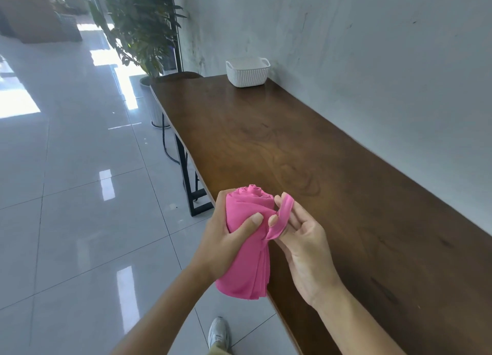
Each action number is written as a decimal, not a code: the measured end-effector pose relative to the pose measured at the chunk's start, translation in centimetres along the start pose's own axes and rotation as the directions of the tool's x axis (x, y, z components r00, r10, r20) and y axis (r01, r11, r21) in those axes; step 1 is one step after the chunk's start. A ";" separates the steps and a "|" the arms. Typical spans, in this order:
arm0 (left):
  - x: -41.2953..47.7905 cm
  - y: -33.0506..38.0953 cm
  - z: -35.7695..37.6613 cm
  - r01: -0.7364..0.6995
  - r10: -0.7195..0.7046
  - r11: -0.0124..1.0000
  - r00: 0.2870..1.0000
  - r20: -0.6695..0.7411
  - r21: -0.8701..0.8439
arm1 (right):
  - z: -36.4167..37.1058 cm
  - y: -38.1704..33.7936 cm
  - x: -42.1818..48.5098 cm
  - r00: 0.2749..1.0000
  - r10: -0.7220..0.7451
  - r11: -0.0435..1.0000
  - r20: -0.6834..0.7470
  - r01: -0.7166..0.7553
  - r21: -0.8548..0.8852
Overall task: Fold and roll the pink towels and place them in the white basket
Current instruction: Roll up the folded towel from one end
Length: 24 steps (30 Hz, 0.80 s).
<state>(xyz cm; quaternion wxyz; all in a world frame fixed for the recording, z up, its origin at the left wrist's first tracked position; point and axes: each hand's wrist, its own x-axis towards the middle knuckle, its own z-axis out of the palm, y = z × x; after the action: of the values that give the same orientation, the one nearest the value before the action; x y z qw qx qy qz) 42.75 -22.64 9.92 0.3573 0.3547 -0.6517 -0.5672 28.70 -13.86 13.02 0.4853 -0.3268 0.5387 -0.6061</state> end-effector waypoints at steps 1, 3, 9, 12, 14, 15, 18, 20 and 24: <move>0.7 -0.2 -0.7 0.030 -0.028 0.999 0.998 0.056 -0.039 | 0.2 -0.1 1.0 1.000 -0.006 0.999 0.003 0.006 -0.033; 2.3 -0.4 -2.1 0.093 -0.079 0.992 0.985 0.152 -0.085 | 0.7 -0.2 3.3 1.000 -0.017 0.995 0.011 0.018 -0.097; 8.9 -0.5 -5.7 0.010 -0.058 0.986 0.957 0.285 0.164 | 2.4 0.6 10.2 0.999 -0.008 0.964 0.049 0.021 -0.263; 12.5 -1.2 -7.3 -0.021 -0.080 0.964 0.928 0.364 0.266 | 2.6 0.4 13.7 0.998 0.027 0.960 0.057 -0.010 -0.280; 14.6 -1.3 -8.3 -0.007 -0.099 0.966 0.914 0.394 0.259 | 2.8 0.4 15.9 0.999 0.043 0.967 0.027 -0.034 -0.254; 15.6 -1.3 -8.7 -0.003 -0.104 0.967 0.909 0.403 0.256 | 3.0 0.4 17.0 0.999 0.042 0.971 0.009 -0.039 -0.235; 17.7 -1.3 -9.8 0.016 -0.117 0.968 0.912 0.392 0.251 | 4.0 0.5 19.4 0.999 0.032 0.984 -0.042 -0.039 -0.172; 18.6 -1.7 -10.9 0.048 -0.135 0.969 0.925 0.355 0.243 | 4.7 0.6 20.9 0.996 0.041 0.991 -0.078 -0.051 -0.124; 19.4 -3.0 -13.8 0.087 -0.202 0.944 0.914 0.351 0.317 | 5.8 0.7 23.4 0.988 0.076 0.993 -0.135 -0.087 -0.074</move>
<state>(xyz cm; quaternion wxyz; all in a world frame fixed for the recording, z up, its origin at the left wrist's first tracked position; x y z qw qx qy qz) 45.32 -46.53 9.56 0.1245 0.3356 -0.7571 -0.5465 26.83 -37.83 10.62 0.4595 -0.2828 0.6064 -0.5842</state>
